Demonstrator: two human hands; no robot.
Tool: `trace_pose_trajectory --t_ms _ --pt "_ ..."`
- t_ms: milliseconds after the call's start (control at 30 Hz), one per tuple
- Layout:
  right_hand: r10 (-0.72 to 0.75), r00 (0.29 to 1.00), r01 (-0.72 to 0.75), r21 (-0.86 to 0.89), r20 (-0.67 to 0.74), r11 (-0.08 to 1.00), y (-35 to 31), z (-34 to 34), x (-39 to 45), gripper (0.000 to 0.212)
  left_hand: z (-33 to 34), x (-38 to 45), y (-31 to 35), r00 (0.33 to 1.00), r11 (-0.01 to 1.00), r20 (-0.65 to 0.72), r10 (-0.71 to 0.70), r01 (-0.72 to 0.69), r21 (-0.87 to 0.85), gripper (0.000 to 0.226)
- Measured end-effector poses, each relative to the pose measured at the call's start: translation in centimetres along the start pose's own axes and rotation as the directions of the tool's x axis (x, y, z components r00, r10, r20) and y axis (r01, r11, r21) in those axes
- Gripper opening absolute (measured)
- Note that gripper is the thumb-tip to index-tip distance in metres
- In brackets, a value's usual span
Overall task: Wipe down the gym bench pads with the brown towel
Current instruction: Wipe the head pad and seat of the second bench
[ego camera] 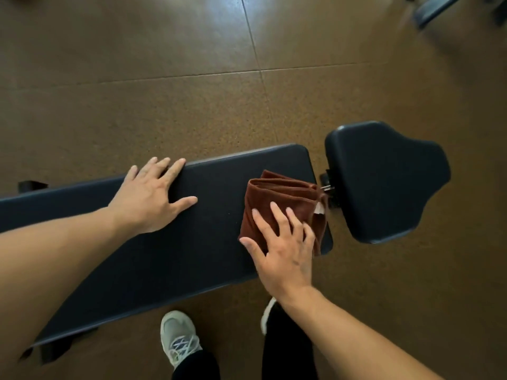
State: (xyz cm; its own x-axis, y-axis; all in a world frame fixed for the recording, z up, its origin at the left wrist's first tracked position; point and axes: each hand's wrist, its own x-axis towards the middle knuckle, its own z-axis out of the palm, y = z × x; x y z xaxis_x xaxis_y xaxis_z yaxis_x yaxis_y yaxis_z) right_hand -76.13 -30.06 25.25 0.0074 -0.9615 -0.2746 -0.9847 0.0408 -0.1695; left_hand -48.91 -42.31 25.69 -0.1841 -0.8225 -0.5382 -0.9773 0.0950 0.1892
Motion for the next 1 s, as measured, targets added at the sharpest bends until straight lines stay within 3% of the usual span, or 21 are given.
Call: trace_pose_trajectory --t_ms 100,167,233,367,433,500,567,667,733,767,833,900,1000 --pt "-0.137 0.990 0.139 -0.174 0.022 0.975 2.2 -0.9 2.8 0.067 -0.3 0.9 -0.2 0.994 0.999 0.102 -0.040 0.038 0.016 0.092" --pt "-0.173 0.984 0.180 -0.201 0.049 0.963 2.7 -1.1 5.1 0.072 -0.6 1.7 -0.2 0.989 0.998 0.138 -0.055 0.056 -0.003 0.093" --pt "-0.110 0.993 0.116 -0.163 0.043 0.980 2.7 -1.8 8.2 0.074 -1.1 2.5 -0.2 0.980 0.996 0.186 -0.072 0.079 -0.029 0.095" --pt "0.147 0.989 -0.146 0.014 -0.009 0.989 0.9 -3.5 14.8 0.076 -1.9 3.4 -0.2 0.952 0.991 0.291 -0.097 0.121 -0.065 0.094" --pt "0.183 0.982 -0.181 0.039 -0.041 0.983 -0.6 -3.2 15.2 0.074 -2.3 3.6 -0.1 0.941 0.983 0.318 -0.115 0.153 -0.098 0.095" --pt "0.073 0.990 -0.072 0.006 -0.117 0.997 -2.0 -1.7 12.3 0.070 -2.6 3.6 0.2 0.929 0.971 0.340 -0.148 0.201 -0.128 0.102" --pt "-0.171 0.979 0.171 -0.008 -0.114 0.985 -3.0 0.1 6.8 0.067 -2.5 3.6 0.6 0.926 0.964 0.334 -0.177 0.231 -0.132 0.103" --pt "-0.507 0.861 0.507 -0.096 0.020 0.857 -2.6 2.2 0.2 0.065 -2.4 3.5 1.0 0.930 0.961 0.312 -0.195 0.245 -0.128 0.103" --pt "-0.640 0.764 0.645 -0.119 0.082 0.755 -1.2 1.8 1.5 0.067 -2.3 3.4 0.9 0.927 0.960 0.317 -0.203 0.252 -0.124 0.103" --pt "-0.658 0.748 0.664 -0.116 0.086 0.739 -0.6 1.2 3.4 0.069 -2.2 3.5 0.9 0.926 0.959 0.317 -0.204 0.253 -0.125 0.103" --pt "-0.566 0.824 0.565 -0.115 0.025 0.817 -0.4 -0.3 8.3 0.072 -2.2 3.6 0.8 0.927 0.960 0.314 -0.204 0.253 -0.122 0.102" --pt "-0.317 0.948 0.314 -0.092 -0.017 0.945 -1.1 -2.1 13.1 0.075 -2.1 3.6 0.9 0.926 0.957 0.314 -0.207 0.258 -0.130 0.101" --pt "-0.037 0.999 0.037 -0.057 0.011 0.998 -3.6 -3.1 16.1 0.074 -2.2 3.7 1.0 0.927 0.952 0.306 -0.218 0.271 -0.141 0.101"
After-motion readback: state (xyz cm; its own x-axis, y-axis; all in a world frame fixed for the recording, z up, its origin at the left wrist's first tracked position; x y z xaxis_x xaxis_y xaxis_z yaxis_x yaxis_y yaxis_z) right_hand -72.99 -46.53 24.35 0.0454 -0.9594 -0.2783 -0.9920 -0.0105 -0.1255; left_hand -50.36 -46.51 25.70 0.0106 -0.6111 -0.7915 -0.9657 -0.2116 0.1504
